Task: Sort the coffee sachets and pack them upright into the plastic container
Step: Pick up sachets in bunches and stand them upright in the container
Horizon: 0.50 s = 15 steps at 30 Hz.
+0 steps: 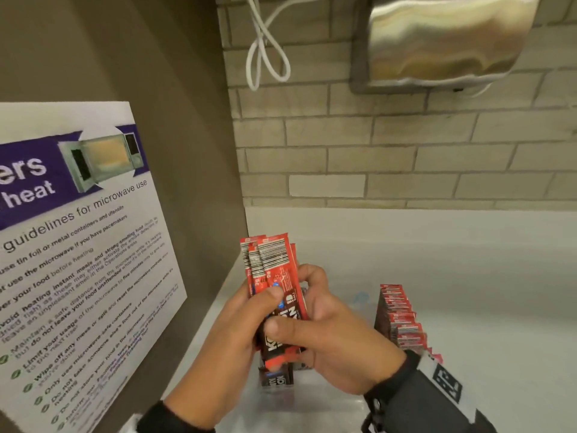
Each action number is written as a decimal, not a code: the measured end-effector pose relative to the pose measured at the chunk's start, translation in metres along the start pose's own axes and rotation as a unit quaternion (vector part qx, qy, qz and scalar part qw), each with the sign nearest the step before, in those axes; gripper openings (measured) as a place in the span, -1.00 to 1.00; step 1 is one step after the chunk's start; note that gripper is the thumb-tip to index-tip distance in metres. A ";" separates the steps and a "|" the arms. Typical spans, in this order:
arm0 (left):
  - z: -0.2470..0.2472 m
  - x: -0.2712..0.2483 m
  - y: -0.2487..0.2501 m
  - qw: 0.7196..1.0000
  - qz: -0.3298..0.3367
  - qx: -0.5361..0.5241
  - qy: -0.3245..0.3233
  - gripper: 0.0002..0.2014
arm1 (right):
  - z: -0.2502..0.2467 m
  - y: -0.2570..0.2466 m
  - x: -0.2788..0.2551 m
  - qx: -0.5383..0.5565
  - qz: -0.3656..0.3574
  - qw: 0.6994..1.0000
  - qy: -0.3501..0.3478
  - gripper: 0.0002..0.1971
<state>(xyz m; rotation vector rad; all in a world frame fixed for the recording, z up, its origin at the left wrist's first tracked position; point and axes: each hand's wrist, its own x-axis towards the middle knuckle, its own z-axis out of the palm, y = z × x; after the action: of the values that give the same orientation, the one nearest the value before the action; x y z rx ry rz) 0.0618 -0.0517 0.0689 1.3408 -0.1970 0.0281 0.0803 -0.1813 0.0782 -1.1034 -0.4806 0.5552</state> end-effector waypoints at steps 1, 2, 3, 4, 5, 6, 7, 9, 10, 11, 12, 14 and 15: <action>0.002 0.001 0.000 1.000 -0.001 -0.001 0.019 -0.52 | 0.000 -0.001 0.000 -0.010 0.005 1.000 0.003 -0.43; 0.005 0.002 -0.001 0.999 0.001 0.003 0.040 -0.60 | -0.001 -0.002 0.001 -0.022 0.012 1.000 0.010 -0.42; 0.008 0.003 -0.003 0.998 0.005 0.007 0.062 -0.69 | -0.001 -0.003 0.001 -0.035 0.018 0.999 0.019 -0.41; 0.011 0.004 -0.005 0.997 0.009 0.005 0.082 -0.77 | -0.002 -0.004 0.001 -0.051 0.022 0.998 0.029 -0.44; 0.015 0.005 -0.005 0.995 0.013 -0.002 0.101 -0.84 | -0.002 -0.005 0.001 -0.076 0.024 0.996 0.039 -0.50; 0.019 0.006 -0.005 0.993 0.020 -0.009 0.117 -0.84 | -0.002 -0.005 0.002 -0.114 0.022 0.992 0.052 -0.57; 0.022 0.007 -0.004 0.991 0.026 -0.017 0.130 -0.80 | -0.002 -0.005 0.003 -0.159 0.014 0.984 0.074 -0.62; 0.025 0.009 0.001 0.988 0.030 -0.042 0.144 -0.80 | -0.005 -0.003 0.007 -0.220 -0.023 0.967 0.126 -0.60; 0.027 0.009 0.003 0.988 0.027 -0.052 0.145 -0.79 | -0.007 -0.003 0.009 -0.225 -0.036 0.962 0.148 -0.55; 0.027 0.009 0.004 0.988 0.020 -0.067 0.141 -0.75 | -0.010 -0.003 0.010 -0.216 -0.041 0.962 0.163 -0.52; 0.029 0.009 0.003 0.987 0.012 -0.089 0.133 -0.70 | -0.014 -0.002 0.010 -0.195 -0.039 0.966 0.166 -0.50; 0.033 0.010 0.002 0.984 -0.006 -0.131 0.118 -0.61 | -0.022 -0.003 0.009 -0.149 -0.033 0.975 0.159 -0.50; 0.036 0.010 0.002 0.983 -0.014 -0.142 0.116 -0.61 | -0.025 -0.004 0.007 -0.139 -0.028 0.978 0.154 -0.49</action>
<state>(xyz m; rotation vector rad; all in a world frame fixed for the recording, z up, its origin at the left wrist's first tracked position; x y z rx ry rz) 0.0667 -0.0867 0.0797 1.0452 0.0160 0.1267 0.1016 -0.1954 0.0728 -1.4114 -0.3220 0.2626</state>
